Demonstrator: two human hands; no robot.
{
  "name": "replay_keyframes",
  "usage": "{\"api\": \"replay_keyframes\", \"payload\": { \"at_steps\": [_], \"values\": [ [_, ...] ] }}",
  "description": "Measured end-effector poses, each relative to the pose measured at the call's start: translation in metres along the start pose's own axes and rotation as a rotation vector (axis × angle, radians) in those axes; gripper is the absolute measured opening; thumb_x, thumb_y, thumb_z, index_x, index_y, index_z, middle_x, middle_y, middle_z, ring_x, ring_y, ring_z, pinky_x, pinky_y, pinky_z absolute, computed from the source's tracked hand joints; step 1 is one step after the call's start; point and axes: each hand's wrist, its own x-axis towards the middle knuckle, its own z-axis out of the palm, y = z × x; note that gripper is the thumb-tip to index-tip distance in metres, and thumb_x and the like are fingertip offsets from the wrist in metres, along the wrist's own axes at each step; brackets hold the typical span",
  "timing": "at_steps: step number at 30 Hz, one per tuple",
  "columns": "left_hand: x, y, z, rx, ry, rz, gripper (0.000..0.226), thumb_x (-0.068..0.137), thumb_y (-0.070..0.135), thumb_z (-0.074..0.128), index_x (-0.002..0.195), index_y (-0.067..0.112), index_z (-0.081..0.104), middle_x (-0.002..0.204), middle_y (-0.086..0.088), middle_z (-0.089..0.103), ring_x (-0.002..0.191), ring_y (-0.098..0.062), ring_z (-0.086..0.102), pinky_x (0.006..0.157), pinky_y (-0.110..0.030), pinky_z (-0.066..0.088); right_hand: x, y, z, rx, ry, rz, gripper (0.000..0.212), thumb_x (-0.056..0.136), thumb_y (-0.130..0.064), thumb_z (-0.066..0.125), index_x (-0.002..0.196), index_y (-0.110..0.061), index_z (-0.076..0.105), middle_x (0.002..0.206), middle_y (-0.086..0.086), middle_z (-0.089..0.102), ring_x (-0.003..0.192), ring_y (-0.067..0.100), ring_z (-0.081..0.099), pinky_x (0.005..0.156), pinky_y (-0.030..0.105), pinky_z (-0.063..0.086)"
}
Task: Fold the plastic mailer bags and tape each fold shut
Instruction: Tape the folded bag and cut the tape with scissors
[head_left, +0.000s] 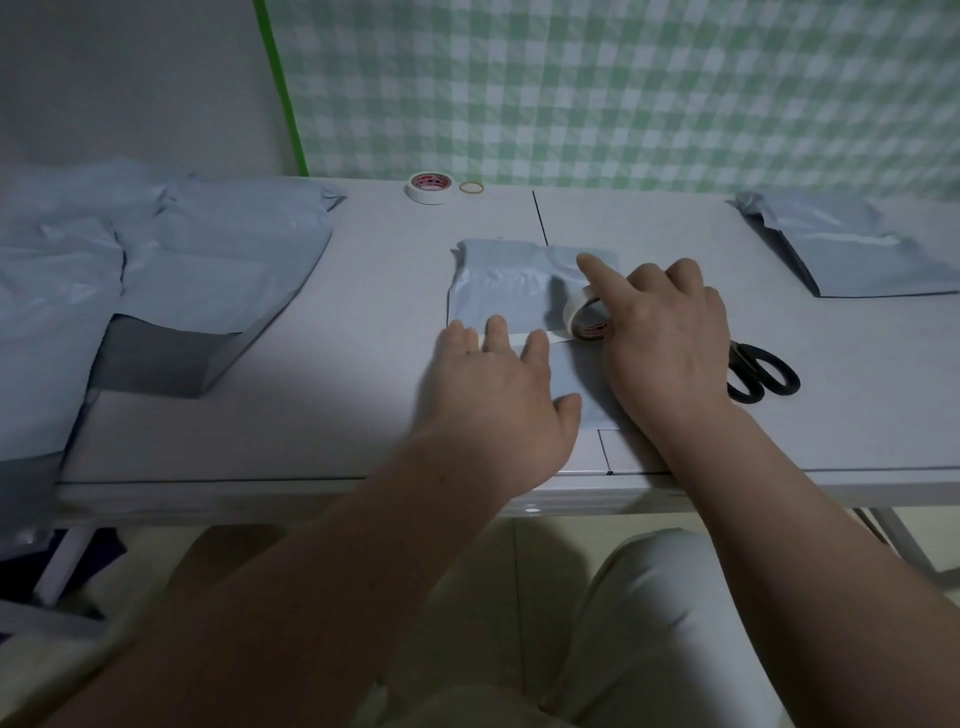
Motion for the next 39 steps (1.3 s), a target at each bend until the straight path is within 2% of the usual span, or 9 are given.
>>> {"api": "replay_keyframes", "payload": {
  "at_steps": [8,11,13,15,18,25,30,36,39],
  "values": [
    [0.006,0.013,-0.01,-0.006,-0.079,-0.078,0.066,0.094,0.061,0.012,0.151,0.028,0.009,0.154,-0.027,0.013,0.137,-0.045,0.024,0.109,-0.061,0.013,-0.006,0.004,0.002,0.222,-0.082,0.107,0.051,0.083,-0.006,0.05,0.132,-0.019,0.054,0.08,0.011,0.062,0.078,0.033,0.05,0.061,0.034,0.033],
    [0.005,0.014,-0.007,-0.015,-0.075,-0.091,0.065,0.094,0.059,0.012,0.151,0.029,0.005,0.155,-0.026,0.008,0.139,-0.045,0.019,0.11,-0.061,0.012,-0.005,0.009,-0.003,0.477,-0.203,0.224,0.046,0.091,-0.014,0.052,0.136,-0.022,0.049,0.095,0.009,0.067,0.093,0.033,0.055,0.076,0.039,0.043],
    [0.003,0.014,-0.006,-0.019,-0.081,-0.098,0.065,0.094,0.06,0.011,0.151,0.029,0.002,0.156,-0.025,0.004,0.141,-0.044,0.015,0.111,-0.061,0.009,-0.006,0.012,-0.006,0.537,-0.213,0.245,0.042,0.09,-0.015,0.056,0.132,-0.021,0.054,0.101,0.007,0.068,0.096,0.029,0.059,0.08,0.031,0.041],
    [0.002,0.012,-0.005,-0.024,-0.082,-0.095,0.066,0.094,0.061,0.01,0.151,0.03,0.0,0.157,-0.023,0.001,0.142,-0.043,0.012,0.111,-0.06,0.006,-0.008,0.011,-0.006,0.549,-0.215,0.245,0.038,0.089,-0.014,0.058,0.127,-0.019,0.059,0.106,0.006,0.069,0.096,0.025,0.06,0.076,0.02,0.034],
    [0.0,0.0,-0.002,-0.021,-0.063,-0.071,0.064,0.093,0.061,0.008,0.15,0.033,0.0,0.158,-0.019,0.002,0.143,-0.041,0.012,0.111,-0.059,0.003,-0.008,0.004,-0.007,0.58,-0.232,0.263,0.035,0.09,-0.015,0.058,0.124,-0.019,0.061,0.106,0.003,0.07,0.097,0.023,0.061,0.073,0.016,0.032],
    [-0.01,-0.024,0.007,-0.103,0.019,-0.01,0.056,0.097,0.05,0.015,0.15,0.033,0.007,0.158,-0.014,0.008,0.144,-0.032,0.014,0.114,-0.052,0.011,-0.011,-0.009,-0.011,0.615,-0.259,0.28,0.033,0.091,-0.017,0.057,0.123,-0.024,0.06,0.105,0.001,0.069,0.096,0.022,0.06,0.078,0.028,0.04],
    [-0.01,-0.036,0.008,-0.149,0.003,-0.115,0.077,0.091,0.063,0.019,0.149,0.012,0.015,0.158,-0.008,0.014,0.144,-0.024,0.018,0.115,-0.049,0.009,-0.013,-0.007,-0.012,0.591,-0.25,0.278,0.035,0.089,-0.013,0.056,0.122,-0.023,0.061,0.101,0.002,0.069,0.095,0.024,0.06,0.077,0.029,0.041],
    [-0.011,-0.042,0.002,-0.07,-0.001,-0.179,0.077,0.09,0.064,0.018,0.142,0.008,0.028,0.15,-0.009,0.03,0.14,-0.023,0.024,0.114,-0.052,0.007,-0.014,-0.009,-0.008,0.552,-0.221,0.244,0.04,0.09,-0.012,0.053,0.128,-0.02,0.058,0.1,0.008,0.068,0.091,0.027,0.058,0.075,0.033,0.043],
    [-0.005,-0.032,-0.003,-0.12,0.097,-0.029,0.063,0.094,0.053,0.028,0.139,0.009,0.031,0.15,-0.009,0.028,0.14,-0.022,0.021,0.115,-0.048,0.009,-0.014,-0.01,-0.009,0.549,-0.207,0.228,0.041,0.09,-0.012,0.053,0.13,-0.02,0.056,0.098,0.011,0.067,0.09,0.029,0.058,0.075,0.036,0.045]
  ]
}}
